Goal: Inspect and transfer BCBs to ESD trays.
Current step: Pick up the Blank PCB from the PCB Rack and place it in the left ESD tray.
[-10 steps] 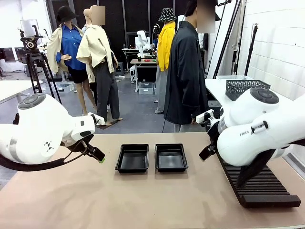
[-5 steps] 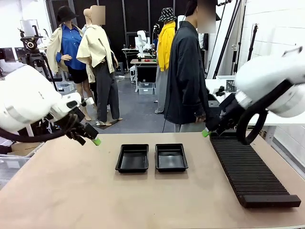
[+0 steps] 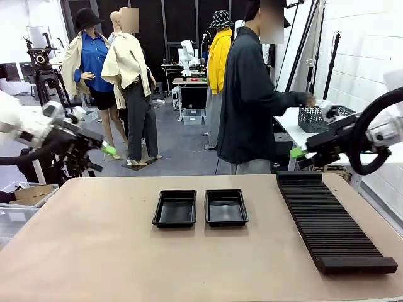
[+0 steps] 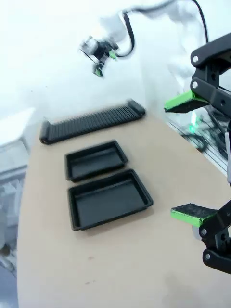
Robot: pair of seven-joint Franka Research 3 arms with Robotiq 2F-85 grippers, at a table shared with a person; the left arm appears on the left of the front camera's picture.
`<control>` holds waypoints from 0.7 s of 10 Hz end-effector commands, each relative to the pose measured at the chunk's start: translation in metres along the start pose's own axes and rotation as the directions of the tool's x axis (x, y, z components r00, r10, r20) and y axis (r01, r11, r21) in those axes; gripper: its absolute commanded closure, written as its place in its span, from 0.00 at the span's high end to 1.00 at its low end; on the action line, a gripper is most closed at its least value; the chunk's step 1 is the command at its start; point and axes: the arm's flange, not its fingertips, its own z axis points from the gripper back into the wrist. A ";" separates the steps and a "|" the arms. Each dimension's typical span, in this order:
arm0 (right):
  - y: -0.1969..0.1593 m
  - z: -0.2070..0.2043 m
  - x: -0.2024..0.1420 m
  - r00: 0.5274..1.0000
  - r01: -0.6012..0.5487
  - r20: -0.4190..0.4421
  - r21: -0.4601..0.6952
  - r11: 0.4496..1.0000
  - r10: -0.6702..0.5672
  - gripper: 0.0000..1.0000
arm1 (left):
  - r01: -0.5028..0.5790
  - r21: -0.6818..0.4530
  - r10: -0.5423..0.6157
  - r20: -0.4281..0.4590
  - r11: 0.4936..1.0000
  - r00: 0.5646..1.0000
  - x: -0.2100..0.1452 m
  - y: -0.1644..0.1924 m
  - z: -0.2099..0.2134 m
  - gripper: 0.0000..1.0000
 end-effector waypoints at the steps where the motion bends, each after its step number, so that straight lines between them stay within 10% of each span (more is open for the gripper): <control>1: -0.018 0.024 -0.018 0.990 0.007 0.136 0.111 0.994 -0.022 1.00 | -0.060 -0.110 0.076 0.153 0.992 0.985 -0.011 0.018 0.034 1.00; 7: -0.053 0.103 -0.084 0.920 0.003 0.383 0.214 0.977 -0.086 1.00 | -0.099 -0.298 0.172 0.228 0.949 0.958 -0.081 0.102 0.151 1.00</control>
